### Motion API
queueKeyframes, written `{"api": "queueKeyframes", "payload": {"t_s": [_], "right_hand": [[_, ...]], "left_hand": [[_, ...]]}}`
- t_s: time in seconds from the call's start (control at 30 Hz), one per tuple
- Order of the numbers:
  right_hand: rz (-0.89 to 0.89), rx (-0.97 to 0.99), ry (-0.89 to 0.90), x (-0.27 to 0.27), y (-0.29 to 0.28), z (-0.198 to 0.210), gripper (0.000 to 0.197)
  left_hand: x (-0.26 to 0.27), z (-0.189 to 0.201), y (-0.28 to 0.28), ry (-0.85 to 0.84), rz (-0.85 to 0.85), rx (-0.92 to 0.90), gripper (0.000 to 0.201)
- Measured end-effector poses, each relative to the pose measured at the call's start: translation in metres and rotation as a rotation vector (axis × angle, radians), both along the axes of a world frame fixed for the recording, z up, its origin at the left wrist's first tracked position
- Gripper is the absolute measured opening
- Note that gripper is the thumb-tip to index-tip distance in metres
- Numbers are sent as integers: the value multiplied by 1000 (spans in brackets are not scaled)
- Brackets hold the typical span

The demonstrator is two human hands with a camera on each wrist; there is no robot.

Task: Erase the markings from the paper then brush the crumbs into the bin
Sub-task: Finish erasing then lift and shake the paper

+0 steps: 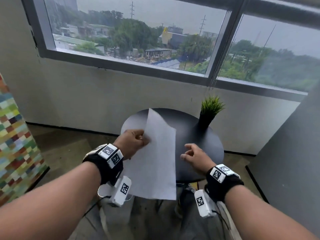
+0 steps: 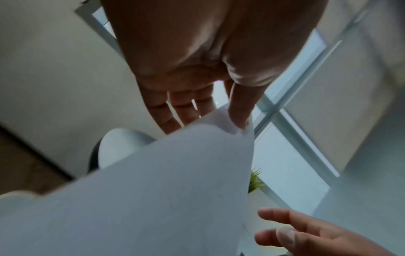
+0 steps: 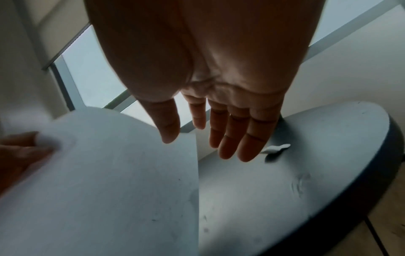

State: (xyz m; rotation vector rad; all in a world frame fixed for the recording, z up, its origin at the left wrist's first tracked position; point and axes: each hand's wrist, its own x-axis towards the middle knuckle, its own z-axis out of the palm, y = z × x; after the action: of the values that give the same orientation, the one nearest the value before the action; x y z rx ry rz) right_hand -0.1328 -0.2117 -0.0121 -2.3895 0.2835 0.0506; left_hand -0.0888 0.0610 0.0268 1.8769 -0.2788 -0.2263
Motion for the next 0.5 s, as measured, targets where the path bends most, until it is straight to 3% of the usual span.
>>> {"api": "queueKeyframes", "payload": {"t_s": [0.1, 0.17, 0.2, 0.3, 0.37, 0.5], "right_hand": [[-53, 306, -26, 5, -10, 14, 64], [-47, 436, -41, 6, -11, 26, 43], [-47, 454, -66, 5, -9, 34, 35], [-37, 505, -201, 2, 2, 54, 20], [-4, 497, -305, 1, 9, 65, 6], [31, 369, -467, 1, 13, 72, 8]], "left_hand": [[1, 28, 4, -72, -81, -148, 4], [3, 41, 11, -89, -110, -212, 9], [5, 45, 15, -95, -107, -237, 8], [15, 45, 20, -135, -47, -270, 31], [18, 45, 21, -150, 46, -270, 29], [24, 31, 19, -67, 214, -294, 20]]}}
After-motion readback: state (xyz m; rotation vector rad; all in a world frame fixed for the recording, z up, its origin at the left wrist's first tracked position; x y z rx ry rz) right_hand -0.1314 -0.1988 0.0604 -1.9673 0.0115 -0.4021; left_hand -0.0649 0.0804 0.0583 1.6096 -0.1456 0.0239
